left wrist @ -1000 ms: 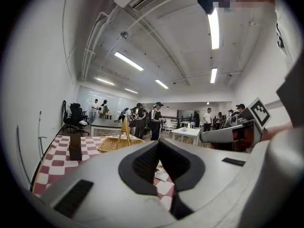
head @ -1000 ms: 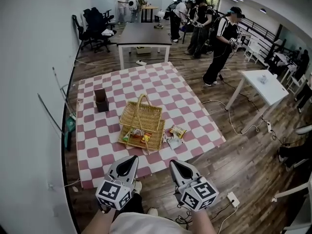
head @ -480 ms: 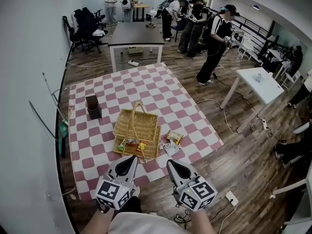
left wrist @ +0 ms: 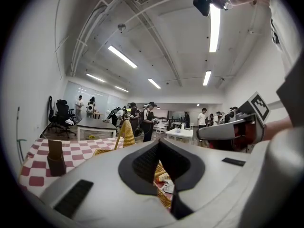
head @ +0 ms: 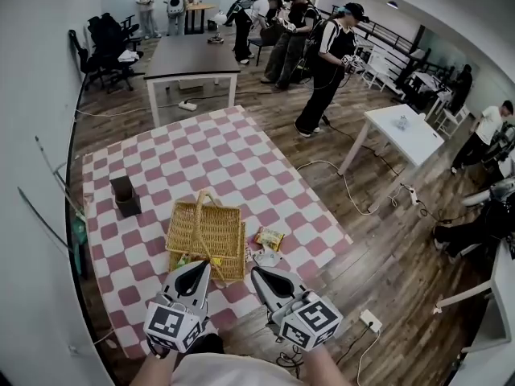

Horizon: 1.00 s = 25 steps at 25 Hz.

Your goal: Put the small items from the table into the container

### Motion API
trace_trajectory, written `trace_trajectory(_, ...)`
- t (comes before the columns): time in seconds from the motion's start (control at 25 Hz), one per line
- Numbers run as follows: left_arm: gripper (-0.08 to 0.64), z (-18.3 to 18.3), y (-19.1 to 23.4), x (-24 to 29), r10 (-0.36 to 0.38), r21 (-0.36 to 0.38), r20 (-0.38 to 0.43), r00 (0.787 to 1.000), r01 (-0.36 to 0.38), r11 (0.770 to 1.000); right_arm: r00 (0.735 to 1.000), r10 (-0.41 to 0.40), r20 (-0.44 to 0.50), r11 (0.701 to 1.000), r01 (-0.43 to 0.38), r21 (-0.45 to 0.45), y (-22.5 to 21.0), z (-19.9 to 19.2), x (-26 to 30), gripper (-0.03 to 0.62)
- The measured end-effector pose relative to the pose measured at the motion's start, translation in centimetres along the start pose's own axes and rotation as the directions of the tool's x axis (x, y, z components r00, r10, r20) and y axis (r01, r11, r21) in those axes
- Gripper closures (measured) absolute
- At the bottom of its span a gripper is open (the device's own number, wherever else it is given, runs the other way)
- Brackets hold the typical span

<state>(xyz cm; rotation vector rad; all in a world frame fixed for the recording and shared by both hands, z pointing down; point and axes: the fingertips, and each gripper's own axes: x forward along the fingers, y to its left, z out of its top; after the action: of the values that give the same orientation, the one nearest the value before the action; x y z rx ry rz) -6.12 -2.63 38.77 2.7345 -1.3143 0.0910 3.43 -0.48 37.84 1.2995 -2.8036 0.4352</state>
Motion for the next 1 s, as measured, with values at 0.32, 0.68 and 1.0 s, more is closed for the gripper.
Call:
trace_trajectory(0.32,0.56,1.4,4.1,-0.3,0.014,-0.023,0.034,0.999,-0.013,1.0,0.997,0.075,-0.001,0.996,-0.075,-0.041,2.1,0.8,4.1,0.578)
trace_trajectory(0.68,0.56,0.6,8.8,-1.0,0.044,-0.052,0.023,0.999,-0.043,0.998,0.996,0.085,0.039,0.995,-0.082,-0.061,1.9,2.8,7.5,0.578)
trace_trajectory(1.0,0.56,-0.7,10.5,-0.5,0.036,-0.075,0.004,0.999,-0.035,0.997,0.994,0.092,0.052,0.995,-0.089,-0.053,1.2,2.7,9.5,0.578)
